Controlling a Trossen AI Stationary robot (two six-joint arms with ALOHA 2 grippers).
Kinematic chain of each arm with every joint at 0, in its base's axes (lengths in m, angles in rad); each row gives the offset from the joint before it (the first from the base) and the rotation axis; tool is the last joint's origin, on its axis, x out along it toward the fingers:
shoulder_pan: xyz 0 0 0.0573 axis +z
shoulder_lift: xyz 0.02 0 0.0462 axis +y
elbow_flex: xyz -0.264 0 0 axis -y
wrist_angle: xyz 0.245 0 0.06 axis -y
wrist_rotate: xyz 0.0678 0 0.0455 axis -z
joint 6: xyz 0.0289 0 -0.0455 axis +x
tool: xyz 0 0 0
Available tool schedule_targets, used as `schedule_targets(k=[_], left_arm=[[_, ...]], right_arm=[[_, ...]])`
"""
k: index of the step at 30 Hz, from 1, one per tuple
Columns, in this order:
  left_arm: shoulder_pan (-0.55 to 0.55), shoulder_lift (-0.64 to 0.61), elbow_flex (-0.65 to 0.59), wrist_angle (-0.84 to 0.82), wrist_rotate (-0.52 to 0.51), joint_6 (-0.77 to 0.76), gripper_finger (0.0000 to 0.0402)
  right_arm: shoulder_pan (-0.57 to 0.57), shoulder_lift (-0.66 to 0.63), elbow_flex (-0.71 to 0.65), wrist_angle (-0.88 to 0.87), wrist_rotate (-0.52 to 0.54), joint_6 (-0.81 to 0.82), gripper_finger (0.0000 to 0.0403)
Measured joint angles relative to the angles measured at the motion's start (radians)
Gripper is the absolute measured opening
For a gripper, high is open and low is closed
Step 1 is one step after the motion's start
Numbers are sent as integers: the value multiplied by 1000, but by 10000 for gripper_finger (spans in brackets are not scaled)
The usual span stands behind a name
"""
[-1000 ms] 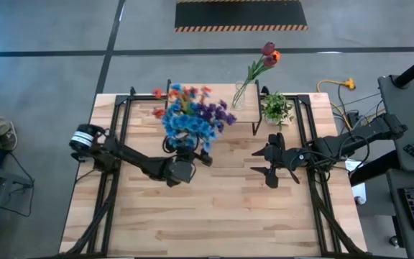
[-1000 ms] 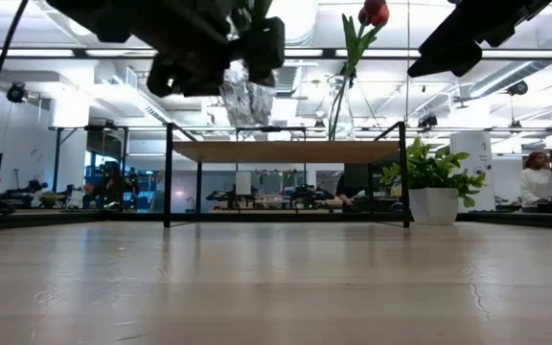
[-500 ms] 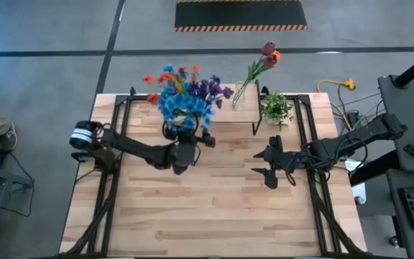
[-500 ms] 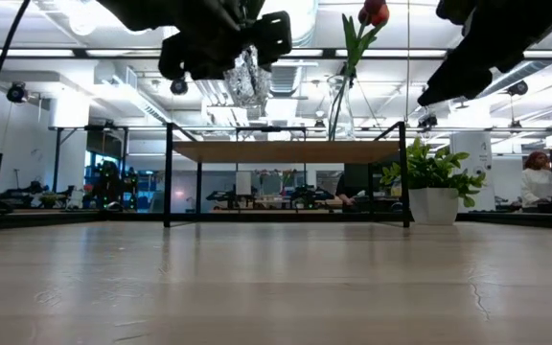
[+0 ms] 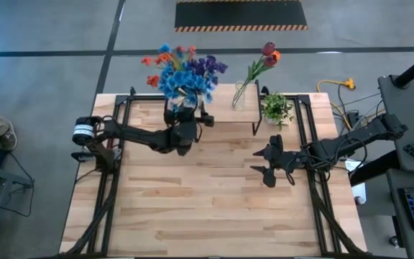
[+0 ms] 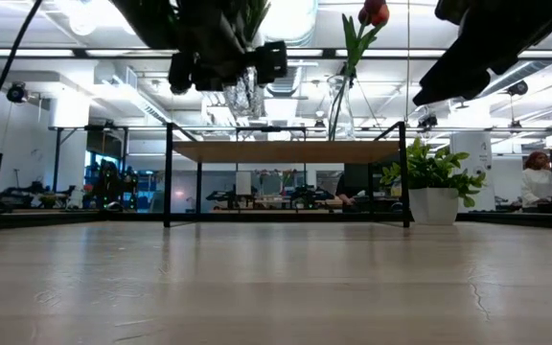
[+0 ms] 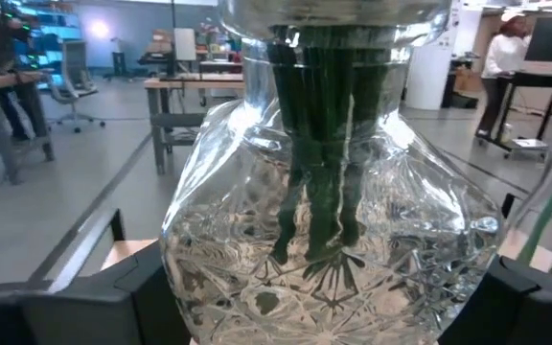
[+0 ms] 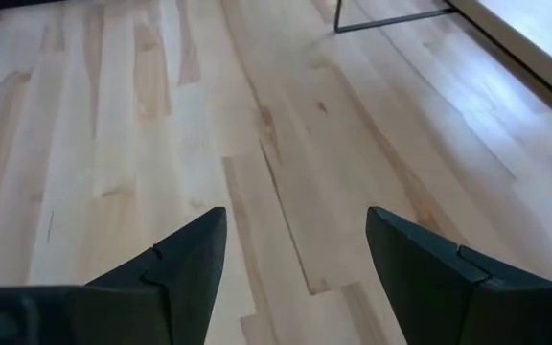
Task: Pick and place flowers into a vace then onto a shelf
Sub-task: Put the transparent vase with flowers on the shelf
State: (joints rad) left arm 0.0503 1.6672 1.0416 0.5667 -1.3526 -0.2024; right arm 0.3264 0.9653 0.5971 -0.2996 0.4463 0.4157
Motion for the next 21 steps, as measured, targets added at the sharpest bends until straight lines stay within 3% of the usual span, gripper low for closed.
schedule_targets(k=[4,21], left_arm=[[50,6,0,2,108,-2,301],[180,67,11,1,234,-84,301]], right_arm=[[0,0,-3,0,19,26,242],[0,0,-19,2,55,109,242]])
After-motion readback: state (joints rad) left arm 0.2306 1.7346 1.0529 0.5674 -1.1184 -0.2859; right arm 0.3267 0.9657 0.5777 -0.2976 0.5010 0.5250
